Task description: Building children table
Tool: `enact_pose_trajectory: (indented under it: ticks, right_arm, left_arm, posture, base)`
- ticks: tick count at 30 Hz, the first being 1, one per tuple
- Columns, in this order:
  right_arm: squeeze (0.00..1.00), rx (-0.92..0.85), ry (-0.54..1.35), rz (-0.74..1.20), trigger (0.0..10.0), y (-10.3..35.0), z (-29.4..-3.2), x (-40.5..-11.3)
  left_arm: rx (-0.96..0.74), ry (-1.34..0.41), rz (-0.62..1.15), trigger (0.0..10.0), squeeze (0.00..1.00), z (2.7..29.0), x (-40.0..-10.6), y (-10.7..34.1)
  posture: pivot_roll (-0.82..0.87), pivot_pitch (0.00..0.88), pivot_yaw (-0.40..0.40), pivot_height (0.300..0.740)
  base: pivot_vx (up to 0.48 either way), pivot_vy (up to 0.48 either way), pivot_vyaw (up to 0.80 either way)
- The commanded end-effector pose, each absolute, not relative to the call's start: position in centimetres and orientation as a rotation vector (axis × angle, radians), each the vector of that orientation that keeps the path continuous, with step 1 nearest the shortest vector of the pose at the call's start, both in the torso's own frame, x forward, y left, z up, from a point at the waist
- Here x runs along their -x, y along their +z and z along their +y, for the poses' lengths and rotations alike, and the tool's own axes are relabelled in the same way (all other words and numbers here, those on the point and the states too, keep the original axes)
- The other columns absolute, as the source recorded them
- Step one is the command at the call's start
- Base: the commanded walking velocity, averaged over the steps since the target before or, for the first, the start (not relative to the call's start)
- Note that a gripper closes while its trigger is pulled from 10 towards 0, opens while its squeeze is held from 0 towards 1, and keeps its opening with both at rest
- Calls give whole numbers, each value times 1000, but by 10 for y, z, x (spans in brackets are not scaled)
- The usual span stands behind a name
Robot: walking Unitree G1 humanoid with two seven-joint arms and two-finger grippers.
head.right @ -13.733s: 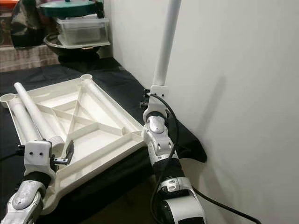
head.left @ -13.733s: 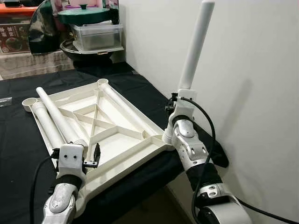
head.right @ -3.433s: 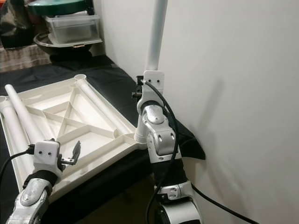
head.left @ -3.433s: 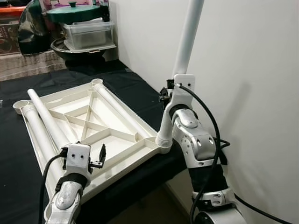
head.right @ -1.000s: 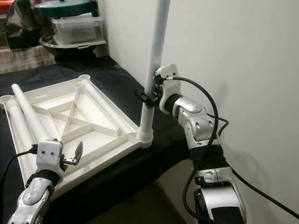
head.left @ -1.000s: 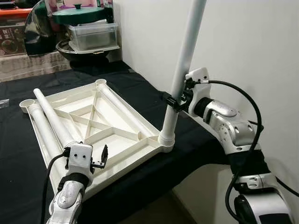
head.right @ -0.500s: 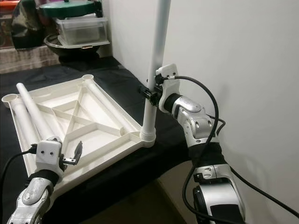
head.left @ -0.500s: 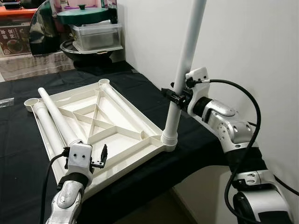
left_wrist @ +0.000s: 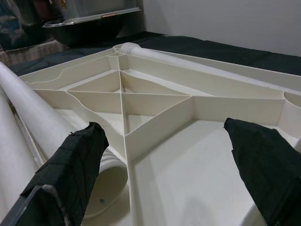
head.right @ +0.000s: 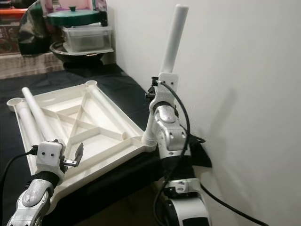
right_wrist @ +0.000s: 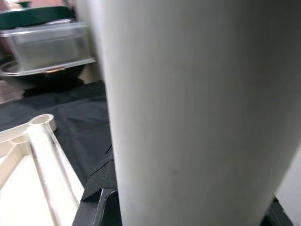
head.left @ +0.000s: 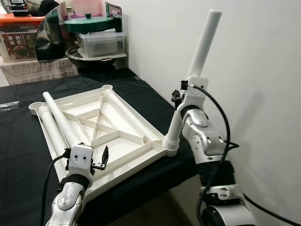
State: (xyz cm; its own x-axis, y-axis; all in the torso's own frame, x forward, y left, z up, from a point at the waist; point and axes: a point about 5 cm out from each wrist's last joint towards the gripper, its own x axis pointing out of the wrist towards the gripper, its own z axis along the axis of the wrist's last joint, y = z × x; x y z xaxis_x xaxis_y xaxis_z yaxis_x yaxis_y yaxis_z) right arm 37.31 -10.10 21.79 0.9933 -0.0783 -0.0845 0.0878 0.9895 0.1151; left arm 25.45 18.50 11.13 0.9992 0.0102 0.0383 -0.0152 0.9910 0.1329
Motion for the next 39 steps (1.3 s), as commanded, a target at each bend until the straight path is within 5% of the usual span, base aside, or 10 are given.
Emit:
enact_pose_trajectory:
  ticks: [1,7,18,19,20,21,39]
  right_arm:
    - [0,-103,-142,310,0,168,-101,-371]
    - [0,-85,-112,298,0,180,-79,-374]
    - [0,-90,-109,274,0,187,-75,-370]
    - [0,-95,-98,265,5961,189,-74,-370]
    - [0,-97,-93,260,5961,190,-72,-370]
    - [0,-98,-85,258,10000,191,-71,-370]
    - [0,-111,-26,238,10000,209,-68,-366]
  left_arm:
    - [-135,16,-29,10000,0,184,-254,109]
    - [-127,14,-29,10000,0,179,-254,107]
    - [-129,27,-26,10000,0,183,-252,106]
    - [-128,24,-26,10000,0,182,-252,106]
    - [-128,23,-26,10000,0,181,-253,106]
    - [-128,21,-27,10000,0,181,-253,106]
    - [-130,18,-29,10000,0,182,-254,107]
  posture:
    - [-5,0,-64,740]
    - [-4,0,-76,740]
    - [-2,0,-73,740]
    - [-2,0,-71,740]
    - [-2,0,-71,740]
    - [-3,0,-70,740]
    - [-5,0,-68,740]
  base:
    - [0,0,0]
    - [0,0,0]
    - [0,0,0]
    - [0,0,0]
    - [0,0,0]
    - [0,0,0]
    - [0,0,0]
